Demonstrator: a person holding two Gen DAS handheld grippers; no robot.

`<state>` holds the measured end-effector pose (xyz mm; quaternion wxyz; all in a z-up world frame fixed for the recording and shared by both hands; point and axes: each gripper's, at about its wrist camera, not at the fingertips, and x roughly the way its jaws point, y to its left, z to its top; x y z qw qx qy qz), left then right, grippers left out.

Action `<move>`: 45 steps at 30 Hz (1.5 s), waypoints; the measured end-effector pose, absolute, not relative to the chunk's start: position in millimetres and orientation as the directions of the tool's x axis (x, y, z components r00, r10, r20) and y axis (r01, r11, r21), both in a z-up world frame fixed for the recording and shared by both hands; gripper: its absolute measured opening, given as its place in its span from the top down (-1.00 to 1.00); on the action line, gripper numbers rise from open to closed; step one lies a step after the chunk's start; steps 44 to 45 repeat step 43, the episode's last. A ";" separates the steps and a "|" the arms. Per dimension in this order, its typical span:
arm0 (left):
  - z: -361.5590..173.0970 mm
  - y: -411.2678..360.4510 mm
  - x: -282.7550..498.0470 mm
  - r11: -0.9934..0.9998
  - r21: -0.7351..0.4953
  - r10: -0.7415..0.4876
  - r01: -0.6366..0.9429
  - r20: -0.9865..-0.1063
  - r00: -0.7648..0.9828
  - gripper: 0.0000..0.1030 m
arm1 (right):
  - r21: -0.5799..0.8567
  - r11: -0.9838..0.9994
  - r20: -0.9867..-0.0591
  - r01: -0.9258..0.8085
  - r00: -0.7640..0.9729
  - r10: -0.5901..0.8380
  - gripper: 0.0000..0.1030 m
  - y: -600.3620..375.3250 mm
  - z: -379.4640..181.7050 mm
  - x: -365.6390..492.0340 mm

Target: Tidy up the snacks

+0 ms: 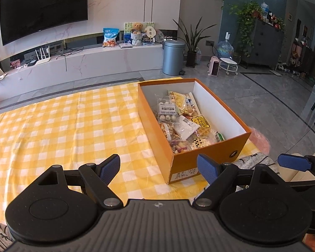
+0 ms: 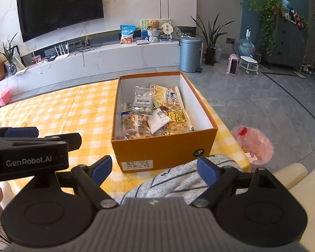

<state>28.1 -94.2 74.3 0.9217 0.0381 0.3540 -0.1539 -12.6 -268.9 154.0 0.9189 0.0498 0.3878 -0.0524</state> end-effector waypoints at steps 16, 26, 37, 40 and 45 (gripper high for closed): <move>67.6 -96.9 26.4 0.966 -0.032 -0.205 0.256 -0.702 0.683 -0.89 | 0.079 0.988 -0.734 0.134 0.678 -0.033 -0.67 -271.5 144.9 -11.7; 68.5 -93.5 26.0 0.968 -0.035 -0.200 0.248 -0.705 0.680 -0.89 | 0.083 0.989 -0.735 0.125 0.678 -0.024 -0.66 -270.5 144.0 -10.9; 70.4 -93.9 22.1 0.970 -0.013 -0.182 0.243 -0.701 0.690 -0.89 | 0.091 0.989 -0.735 0.120 0.678 -0.015 -0.66 -270.9 143.1 -10.3; 71.8 -94.9 21.0 0.970 0.002 -0.174 0.244 -0.697 0.695 -0.89 | 0.088 0.989 -0.736 0.120 0.677 -0.017 -0.66 -270.7 143.1 -10.2; 74.8 -96.9 21.5 0.970 0.010 -0.169 0.244 -0.693 0.701 -0.89 | 0.083 0.990 -0.736 0.118 0.677 -0.019 -0.66 -270.5 143.2 -9.7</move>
